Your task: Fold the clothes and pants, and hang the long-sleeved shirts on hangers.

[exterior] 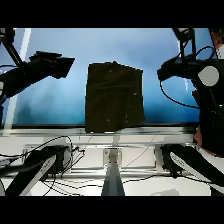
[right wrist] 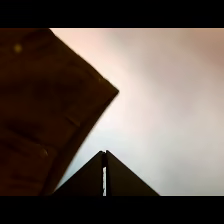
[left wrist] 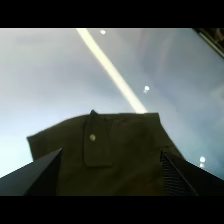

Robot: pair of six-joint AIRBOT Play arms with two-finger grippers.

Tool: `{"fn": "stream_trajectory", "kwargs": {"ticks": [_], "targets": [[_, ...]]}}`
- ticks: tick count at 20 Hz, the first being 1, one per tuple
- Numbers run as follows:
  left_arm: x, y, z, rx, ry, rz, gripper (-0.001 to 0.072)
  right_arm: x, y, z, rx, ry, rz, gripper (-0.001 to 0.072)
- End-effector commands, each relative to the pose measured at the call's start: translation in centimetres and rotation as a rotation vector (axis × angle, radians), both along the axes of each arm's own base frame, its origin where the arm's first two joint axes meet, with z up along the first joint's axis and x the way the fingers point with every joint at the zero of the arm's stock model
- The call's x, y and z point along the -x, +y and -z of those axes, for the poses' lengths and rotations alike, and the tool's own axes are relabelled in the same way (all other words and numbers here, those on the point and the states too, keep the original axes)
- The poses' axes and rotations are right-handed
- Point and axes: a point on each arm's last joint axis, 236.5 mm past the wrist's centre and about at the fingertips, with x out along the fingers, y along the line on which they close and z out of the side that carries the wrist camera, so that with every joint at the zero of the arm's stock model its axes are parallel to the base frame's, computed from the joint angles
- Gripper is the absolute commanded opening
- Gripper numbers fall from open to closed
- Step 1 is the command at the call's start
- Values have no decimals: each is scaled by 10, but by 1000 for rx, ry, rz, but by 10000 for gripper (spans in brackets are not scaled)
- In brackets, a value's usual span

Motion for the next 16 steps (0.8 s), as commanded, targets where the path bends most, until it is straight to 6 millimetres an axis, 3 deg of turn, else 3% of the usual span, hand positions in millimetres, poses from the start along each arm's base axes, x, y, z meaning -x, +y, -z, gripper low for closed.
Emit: {"fn": "stream_trajectory", "kwargs": {"ticks": [1,2,5,6,8,12,16], "targets": [[14,21,37,-127,126,1,533,68,-56,79,144,459,-3,42],[21,31,52,-195,171,13,453,89,-56,100,81,584,-10,42],[45,54,88,-356,294,48,461,124,2,137,-376,780,-47,46],[51,55,93,-370,321,65,495,126,9,148,-455,797,-8,123],[60,52,99,-373,360,94,620,130,9,177,-505,837,143,541],[84,47,125,-337,549,141,618,144,31,213,-581,907,229,527],[114,44,181,-331,777,226,617,150,44,231,-620,995,253,527]]}}
